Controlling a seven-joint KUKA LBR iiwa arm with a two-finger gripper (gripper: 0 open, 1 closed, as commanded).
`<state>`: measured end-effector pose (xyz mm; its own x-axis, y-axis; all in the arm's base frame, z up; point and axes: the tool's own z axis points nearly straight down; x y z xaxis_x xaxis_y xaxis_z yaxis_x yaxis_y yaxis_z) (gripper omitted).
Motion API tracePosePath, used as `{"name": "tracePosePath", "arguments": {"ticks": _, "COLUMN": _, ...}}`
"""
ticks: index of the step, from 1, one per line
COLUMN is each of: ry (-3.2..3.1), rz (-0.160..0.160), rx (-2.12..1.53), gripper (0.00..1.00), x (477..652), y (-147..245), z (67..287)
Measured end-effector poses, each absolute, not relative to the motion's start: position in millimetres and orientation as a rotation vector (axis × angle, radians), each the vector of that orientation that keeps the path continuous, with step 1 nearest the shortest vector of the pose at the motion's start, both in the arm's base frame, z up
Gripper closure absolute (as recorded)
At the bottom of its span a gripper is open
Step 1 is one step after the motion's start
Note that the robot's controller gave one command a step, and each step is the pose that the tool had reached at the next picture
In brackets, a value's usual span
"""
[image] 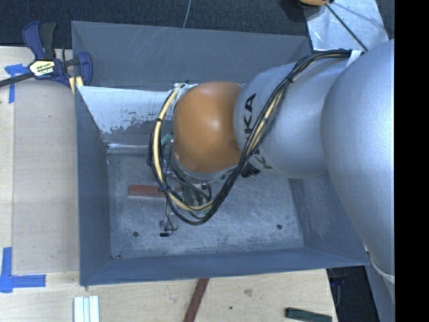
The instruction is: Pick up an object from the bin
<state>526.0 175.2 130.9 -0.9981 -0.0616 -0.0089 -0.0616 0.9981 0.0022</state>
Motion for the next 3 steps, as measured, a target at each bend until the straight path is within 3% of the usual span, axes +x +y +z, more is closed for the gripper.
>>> {"name": "tracePosePath", "arguments": {"ticks": 1, "ry": 3.131, "rz": 0.004, "rx": -0.173, "gripper": 1.00, "x": 554.4, "y": 170.8, "z": 71.0}}
{"name": "tracePosePath", "arguments": {"ticks": 2, "ry": 3.131, "rz": 0.004, "rx": -0.173, "gripper": 1.00, "x": 554.4, "y": 170.9, "z": 71.0}}
{"name": "tracePosePath", "arguments": {"ticks": 3, "ry": 3.126, "rz": 0.002, "rx": -0.198, "gripper": 1.00, "x": 528.1, "y": 156.3, "z": 234.8}}
